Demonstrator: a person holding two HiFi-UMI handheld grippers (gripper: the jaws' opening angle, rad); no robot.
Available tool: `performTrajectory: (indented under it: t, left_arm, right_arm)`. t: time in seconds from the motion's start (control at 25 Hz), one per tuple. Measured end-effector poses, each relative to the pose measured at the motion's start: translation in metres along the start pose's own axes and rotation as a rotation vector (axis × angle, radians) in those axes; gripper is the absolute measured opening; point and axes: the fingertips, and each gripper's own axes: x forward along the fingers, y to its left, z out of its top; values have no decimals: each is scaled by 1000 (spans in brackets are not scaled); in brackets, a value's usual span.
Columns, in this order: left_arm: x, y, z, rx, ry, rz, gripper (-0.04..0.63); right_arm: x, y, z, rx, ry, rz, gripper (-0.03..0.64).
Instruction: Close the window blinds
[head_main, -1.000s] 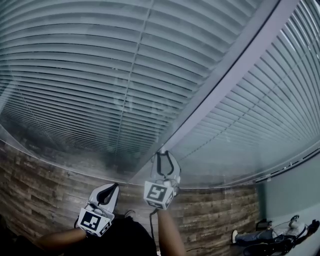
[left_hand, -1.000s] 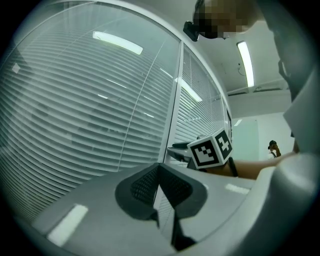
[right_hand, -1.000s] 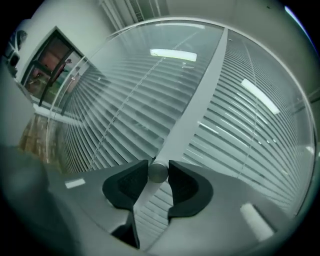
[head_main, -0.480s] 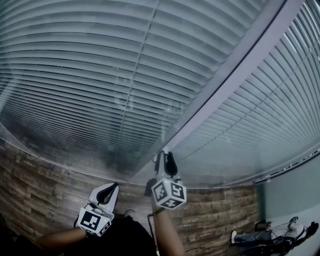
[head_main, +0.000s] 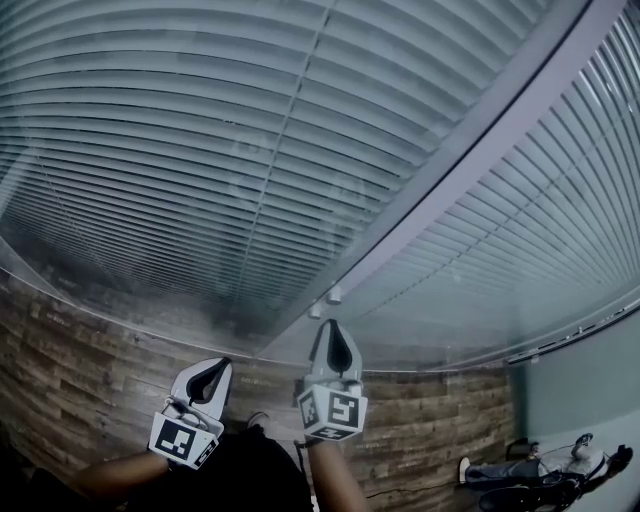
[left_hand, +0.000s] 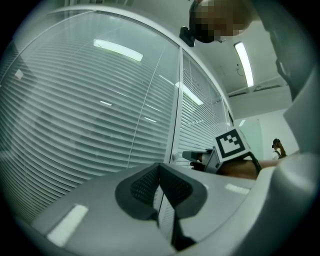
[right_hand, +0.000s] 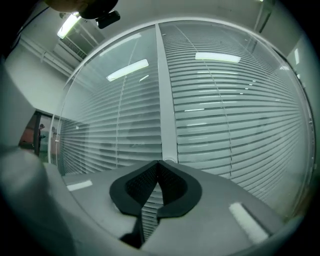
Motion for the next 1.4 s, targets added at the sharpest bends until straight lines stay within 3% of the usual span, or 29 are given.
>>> performTrajectory:
  t: [0.24, 0.44, 0.64, 0.76, 1.04, 1.4]
  left_arm:
    - [1, 5, 18, -11, -2, 1, 2]
    - [-5, -5, 26, -2, -8, -54, 2]
    - [-12, -8, 11, -29, 12, -111, 2]
    - [-10, -15, 13, 2, 19, -142, 2]
    - [-23, -23, 8, 3, 58, -98, 2]
    - [-19, -33, 7, 19, 40, -78, 2]
  right_arm:
    - [-47, 12, 11, -44, 6, -7, 2]
    - [-79, 28, 16, -85, 16, 14, 2]
    - [-101, 49, -1, -65, 36, 12, 2]
    - [-104, 49, -4, -29, 43, -12, 1]
    - [-112, 55, -10, -51, 65, 20, 0]
    - [-117, 54, -11, -77, 42, 58, 0]
